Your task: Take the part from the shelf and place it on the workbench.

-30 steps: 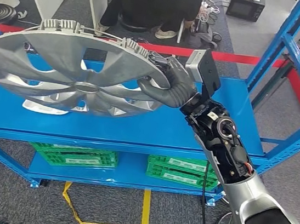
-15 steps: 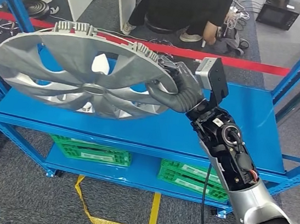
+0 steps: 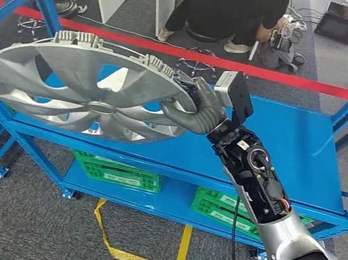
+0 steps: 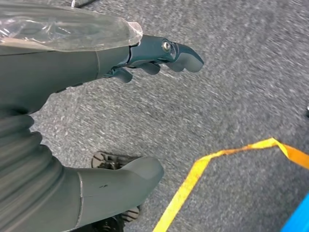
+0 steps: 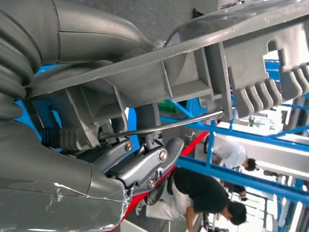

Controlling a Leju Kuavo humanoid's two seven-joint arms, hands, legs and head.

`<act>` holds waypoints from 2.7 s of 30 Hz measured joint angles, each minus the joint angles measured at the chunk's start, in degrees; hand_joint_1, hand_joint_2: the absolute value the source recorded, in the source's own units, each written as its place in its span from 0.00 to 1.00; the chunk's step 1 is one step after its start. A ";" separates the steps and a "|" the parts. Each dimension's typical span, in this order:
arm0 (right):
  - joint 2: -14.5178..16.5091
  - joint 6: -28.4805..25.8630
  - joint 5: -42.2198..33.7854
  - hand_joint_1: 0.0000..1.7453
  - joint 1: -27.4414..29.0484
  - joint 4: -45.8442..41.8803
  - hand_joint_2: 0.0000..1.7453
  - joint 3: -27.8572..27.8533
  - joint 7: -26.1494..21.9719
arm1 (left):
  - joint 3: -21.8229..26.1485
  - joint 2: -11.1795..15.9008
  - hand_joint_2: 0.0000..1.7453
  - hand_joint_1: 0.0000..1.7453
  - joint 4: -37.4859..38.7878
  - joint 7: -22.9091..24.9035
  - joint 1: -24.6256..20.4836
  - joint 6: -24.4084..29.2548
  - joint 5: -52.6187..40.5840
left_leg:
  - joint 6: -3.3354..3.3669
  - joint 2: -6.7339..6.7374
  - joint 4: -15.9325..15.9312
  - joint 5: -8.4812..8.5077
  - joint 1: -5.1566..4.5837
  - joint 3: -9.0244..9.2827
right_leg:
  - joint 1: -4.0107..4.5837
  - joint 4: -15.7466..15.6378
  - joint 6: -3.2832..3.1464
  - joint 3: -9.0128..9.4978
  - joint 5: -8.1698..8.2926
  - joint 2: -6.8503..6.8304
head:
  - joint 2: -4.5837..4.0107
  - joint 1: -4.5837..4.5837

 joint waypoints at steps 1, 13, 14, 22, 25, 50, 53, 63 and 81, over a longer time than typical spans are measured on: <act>0.01 0.01 0.19 1.00 0.24 -0.19 1.00 -0.13 0.04 | 0.00 -0.02 1.00 0.00 0.01 0.08 0.02 0.02 -0.09 | 0.33 -0.45 -0.08 0.06 0.10 0.06 | -0.14 0.74 0.33 -0.26 -0.70 0.52 | 0.00 0.05; 0.01 0.13 0.92 1.00 2.05 -1.12 1.00 -1.05 0.07 | 0.00 -0.39 1.00 0.00 0.03 0.36 -0.16 0.13 -0.32 | 0.41 -7.21 0.07 0.30 0.30 -0.11 | -0.75 0.96 0.04 -0.79 0.48 8.67 | 0.00 2.14; 0.01 0.25 1.13 1.00 2.07 -1.22 1.00 -1.14 0.04 | 0.00 -0.40 1.00 0.00 0.04 0.43 -0.13 0.21 -0.37 | 0.03 -7.81 0.05 0.52 0.34 -0.37 | -0.67 0.63 -0.06 -0.60 0.43 8.39 | 0.00 2.09; 0.01 1.00 2.04 1.00 2.11 -1.58 1.00 -1.73 -0.13 | 0.00 -0.47 1.00 0.00 0.11 0.66 -0.25 0.59 -0.82 | -1.74 -2.12 17.58 -6.77 0.36 -9.38 | -0.84 -0.38 -1.51 0.04 0.83 2.79 | 0.00 0.01; 0.01 1.18 2.20 1.00 2.12 -1.61 1.00 -1.74 -0.19 | 0.00 -0.46 1.00 0.00 0.12 0.70 -0.22 0.73 -0.81 | -1.77 -0.55 8.84 -2.19 0.49 -4.75 | -0.79 -0.32 -1.18 0.19 0.60 0.94 | 0.00 -0.36; 0.18 2.36 3.89 1.00 1.88 -4.04 1.00 -2.20 0.61 | -0.02 -0.28 1.00 0.00 0.23 1.05 -0.11 2.22 -1.01 | -1.27 -3.30 10.23 -4.46 -0.09 -6.03 | -0.86 -0.78 -1.42 0.40 1.09 4.43 | 0.00 0.80; 0.19 2.67 3.77 1.00 1.93 -4.16 1.00 -2.18 0.66 | -0.02 -0.50 1.00 0.00 0.23 0.94 -0.09 2.75 -1.11 | -1.83 -2.12 17.84 -6.36 0.29 -9.92 | -0.76 -0.77 -1.49 0.39 0.93 2.11 | 0.00 0.09; 0.23 2.99 3.61 1.00 1.20 -4.62 1.00 -1.94 0.70 | -0.02 -0.63 1.00 0.00 0.23 -0.97 -0.18 4.74 -1.59 | 0.51 -0.67 0.21 0.62 0.13 -0.67 | -0.57 2.29 1.07 -0.02 -2.42 -0.10 | 0.00 0.29; 0.25 2.92 2.85 1.00 1.27 -4.46 1.00 -1.75 0.03 | -0.43 -0.63 1.00 0.00 0.25 1.04 -0.16 1.92 -2.44 | -1.37 -3.08 11.63 -4.79 0.02 -6.99 | -0.82 -1.24 -1.32 0.77 1.17 3.97 | 0.00 0.62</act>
